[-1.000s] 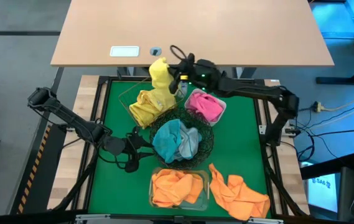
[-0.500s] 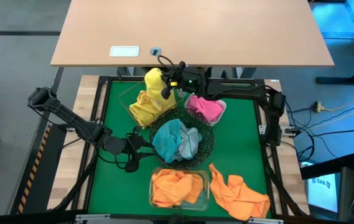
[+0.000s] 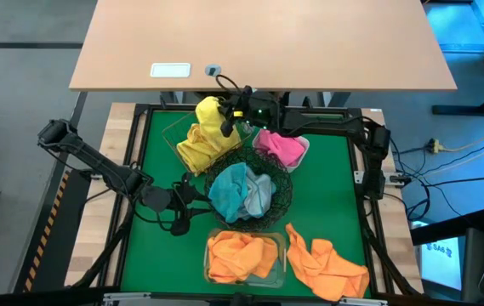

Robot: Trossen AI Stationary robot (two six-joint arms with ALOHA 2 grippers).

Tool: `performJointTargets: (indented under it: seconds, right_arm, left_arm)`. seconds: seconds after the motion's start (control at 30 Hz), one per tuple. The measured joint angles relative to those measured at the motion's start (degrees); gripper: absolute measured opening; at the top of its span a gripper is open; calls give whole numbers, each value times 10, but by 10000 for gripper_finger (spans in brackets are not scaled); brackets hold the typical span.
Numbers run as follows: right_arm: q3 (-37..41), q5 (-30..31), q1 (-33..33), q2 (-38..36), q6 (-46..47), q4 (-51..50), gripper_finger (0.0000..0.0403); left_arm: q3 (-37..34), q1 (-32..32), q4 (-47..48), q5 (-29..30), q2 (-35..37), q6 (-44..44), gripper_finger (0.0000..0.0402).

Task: Sort microfiber towel by color & place in baskets
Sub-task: Put the yellow microfiber towel into the brown wire basket

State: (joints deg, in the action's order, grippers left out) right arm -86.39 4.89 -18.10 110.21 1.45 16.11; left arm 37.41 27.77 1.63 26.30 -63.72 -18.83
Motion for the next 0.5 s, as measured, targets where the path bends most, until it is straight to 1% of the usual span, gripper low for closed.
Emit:
performJointTargets:
  seconds: [0.13,0.27,0.4,0.5]
  right_arm:
    - [0,0,0,0,32,-31,130]
    - [0,-3,1,-8,43,-95,172]
    - [-1,-9,-2,-22,46,-172,193]
    - [-28,1,-3,-23,60,-251,197]
  left_arm:
    - [0,0,0,0,0,0,144]
    - [0,0,0,0,0,0,144]
    - [0,0,0,0,0,0,144]
    - [0,0,0,0,0,0,144]
